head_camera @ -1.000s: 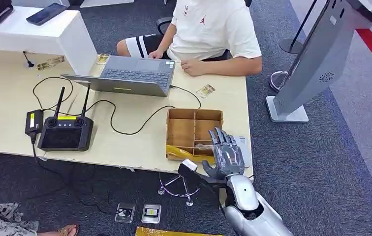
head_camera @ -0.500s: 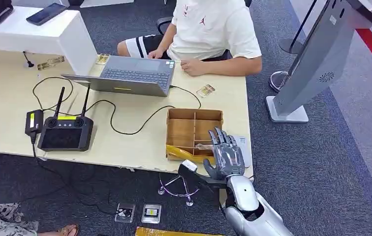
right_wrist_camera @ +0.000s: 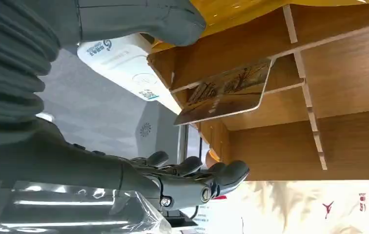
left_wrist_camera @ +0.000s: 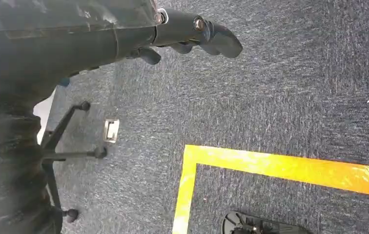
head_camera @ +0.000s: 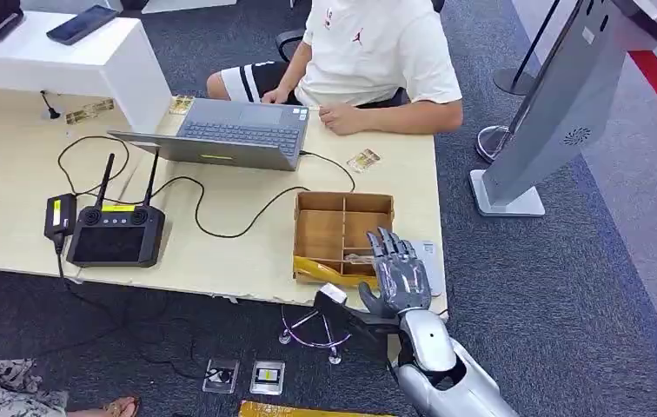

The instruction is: Pass the card to the sensor for recognition and then transmit it.

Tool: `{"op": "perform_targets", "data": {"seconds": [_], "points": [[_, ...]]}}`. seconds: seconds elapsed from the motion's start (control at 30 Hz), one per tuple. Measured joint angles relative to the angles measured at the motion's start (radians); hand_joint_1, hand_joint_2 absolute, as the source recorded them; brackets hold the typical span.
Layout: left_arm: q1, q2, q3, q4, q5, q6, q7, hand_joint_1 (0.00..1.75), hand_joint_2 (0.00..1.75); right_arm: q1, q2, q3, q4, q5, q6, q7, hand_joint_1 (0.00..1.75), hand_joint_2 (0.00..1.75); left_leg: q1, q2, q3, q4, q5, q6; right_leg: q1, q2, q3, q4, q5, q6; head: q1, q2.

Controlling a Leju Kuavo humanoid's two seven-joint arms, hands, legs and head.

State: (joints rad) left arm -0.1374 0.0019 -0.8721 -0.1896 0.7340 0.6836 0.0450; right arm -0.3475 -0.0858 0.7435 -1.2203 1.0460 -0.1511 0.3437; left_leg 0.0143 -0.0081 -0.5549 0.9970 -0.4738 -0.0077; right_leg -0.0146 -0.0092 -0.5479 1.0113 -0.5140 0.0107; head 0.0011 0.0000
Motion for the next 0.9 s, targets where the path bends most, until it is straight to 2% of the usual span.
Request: {"op": "perform_targets", "data": {"seconds": [0.47, 0.5, 0.53, 0.6, 0.9], "points": [[-0.002, 0.0, 0.0, 0.0, 0.01, 0.0, 0.006, 0.0, 1.75, -0.052, 0.028, 0.013, 0.029, -0.029, 0.005, -0.042, 0.4, 1.75, 0.0, 0.0, 0.0, 0.0, 0.0, 0.0, 0.0, 0.0, 0.0, 0.0, 0.0, 0.0, 0.0, 0.0], [-0.002, 0.0, 0.0, 0.0, 0.01, 0.0, 0.006, 0.0, 1.75, -0.054, 0.029, 0.014, 0.032, -0.029, 0.005, -0.043, 0.45, 1.75, 0.0, 0.0, 0.0, 0.0, 0.0, 0.0, 0.0, 0.0, 0.0, 0.0, 0.0, 0.0, 0.0, 0.0], [-0.002, 0.0, 0.0, 0.0, 0.01, 0.0, 0.006, 0.0, 1.75, -0.055, 0.03, 0.014, 0.034, -0.029, 0.005, -0.043, 0.59, 1.75, 0.0, 0.0, 0.0, 0.0, 0.0, 0.0, 0.0, 0.0, 0.0, 0.0, 0.0, 0.0, 0.0, 0.0], [-0.002, 0.0, 0.0, 0.0, 0.011, 0.0, 0.006, 0.0, 1.75, -0.058, 0.033, 0.014, 0.04, -0.032, 0.006, -0.043, 0.63, 1.75, 0.0, 0.0, 0.0, 0.0, 0.0, 0.0, 0.0, 0.0, 0.0, 0.0, 0.0, 0.0, 0.0, 0.0], [-0.002, 0.0, 0.0, 0.0, 0.014, 0.0, 0.006, 0.0, 1.75, -0.073, 0.047, 0.026, 0.079, -0.04, 0.028, -0.047, 0.61, 1.75, 0.0, 0.0, 0.0, 0.0, 0.0, 0.0, 0.0, 0.0, 0.0, 0.0, 0.0, 0.0, 0.0, 0.0]]}}
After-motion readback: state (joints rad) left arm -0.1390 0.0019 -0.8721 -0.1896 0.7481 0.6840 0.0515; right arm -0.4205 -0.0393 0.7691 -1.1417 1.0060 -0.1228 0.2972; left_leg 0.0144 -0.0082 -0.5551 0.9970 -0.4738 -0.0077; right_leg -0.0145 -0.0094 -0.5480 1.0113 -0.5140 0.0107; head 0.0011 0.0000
